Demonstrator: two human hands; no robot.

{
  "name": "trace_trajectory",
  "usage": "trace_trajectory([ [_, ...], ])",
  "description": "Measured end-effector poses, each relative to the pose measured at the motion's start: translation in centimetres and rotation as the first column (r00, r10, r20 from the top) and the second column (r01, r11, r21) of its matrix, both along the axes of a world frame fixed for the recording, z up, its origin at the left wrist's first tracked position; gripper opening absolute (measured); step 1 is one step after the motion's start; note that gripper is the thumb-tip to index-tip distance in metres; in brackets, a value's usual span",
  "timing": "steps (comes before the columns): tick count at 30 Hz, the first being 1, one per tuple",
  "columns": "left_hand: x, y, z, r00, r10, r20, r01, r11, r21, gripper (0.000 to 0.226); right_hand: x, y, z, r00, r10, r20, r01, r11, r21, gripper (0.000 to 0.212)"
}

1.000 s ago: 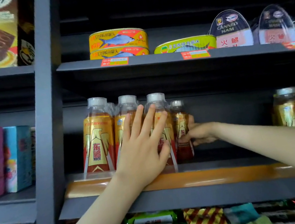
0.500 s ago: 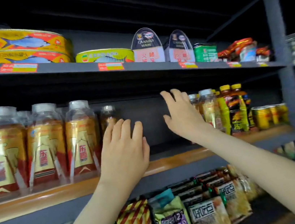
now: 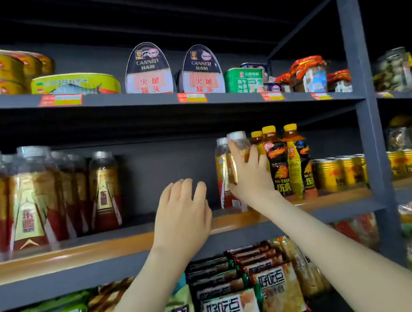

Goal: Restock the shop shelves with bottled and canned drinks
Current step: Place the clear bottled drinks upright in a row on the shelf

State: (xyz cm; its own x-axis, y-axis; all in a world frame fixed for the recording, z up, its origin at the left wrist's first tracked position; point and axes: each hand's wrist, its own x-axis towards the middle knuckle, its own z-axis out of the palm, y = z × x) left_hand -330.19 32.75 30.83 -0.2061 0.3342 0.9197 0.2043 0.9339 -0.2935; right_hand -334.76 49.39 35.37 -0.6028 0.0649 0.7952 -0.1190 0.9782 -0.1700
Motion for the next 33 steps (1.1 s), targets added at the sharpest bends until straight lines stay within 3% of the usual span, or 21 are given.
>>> trace_trajectory([
  [3,-0.1,0.8,-1.1,0.999,0.031,-0.017,-0.031,0.999,0.020,0.026,-0.3,0.0,0.0,0.982,0.189,0.000,-0.189,0.981,-0.037,0.103],
  [8,0.8,0.6,-2.6,0.997,0.068,-0.034,-0.070,0.996,-0.051,0.033,-0.6,0.8,-0.5,0.890,0.451,-0.064,-0.444,0.890,0.100,0.100],
  [13,1.6,-0.2,-3.3,0.998,0.044,0.039,-0.042,0.998,-0.055,0.039,2.1,0.8,0.0,0.728,0.568,-0.384,-0.514,0.823,0.244,0.090],
  [15,2.5,-0.5,-3.3,0.997,-0.041,0.065,0.041,0.999,-0.004,0.042,4.3,0.6,0.3,0.644,0.599,-0.476,-0.529,0.798,0.288,0.089],
  [17,4.5,-0.8,-3.6,0.960,-0.234,0.155,0.213,0.967,0.141,0.051,7.3,0.1,-0.4,0.577,0.653,-0.491,-0.600,0.747,0.288,0.089],
  [19,7.4,-1.5,-4.6,0.839,-0.492,0.231,0.394,0.844,0.365,0.067,10.7,-0.6,-2.2,0.522,0.713,-0.468,-0.689,0.676,0.260,0.091],
  [21,10.5,-2.0,-6.0,0.680,-0.673,0.293,0.502,0.717,0.484,0.085,14.1,-1.4,-5.3,0.467,0.785,-0.406,-0.797,0.573,0.191,0.092],
  [23,13.2,-2.6,-8.2,0.506,-0.802,0.316,0.576,0.588,0.568,0.101,16.7,-2.9,-9.6,0.355,0.892,-0.280,-0.928,0.373,0.011,0.097],
  [24,14.2,-3.0,-9.6,0.456,-0.832,0.315,0.563,0.544,0.622,0.105,17.7,-3.8,-12.0,0.288,0.930,-0.227,-0.957,0.269,-0.111,0.100],
  [26,15.9,-4.0,-13.2,0.458,-0.826,0.328,0.454,0.535,0.713,0.106,18.7,-5.5,-16.8,0.219,0.962,-0.162,-0.927,0.153,-0.343,0.093],
  [29,17.5,-6.3,-20.2,0.344,-0.837,0.425,0.209,0.509,0.835,0.105,18.6,-7.0,-22.9,0.254,0.966,-0.057,-0.734,0.154,-0.661,0.073],
  [33,19.6,-8.4,-27.8,0.201,-0.882,0.426,-0.046,0.426,0.903,0.101,18.4,-9.6,-29.0,0.297,0.932,0.208,-0.519,0.341,-0.784,0.054],
])
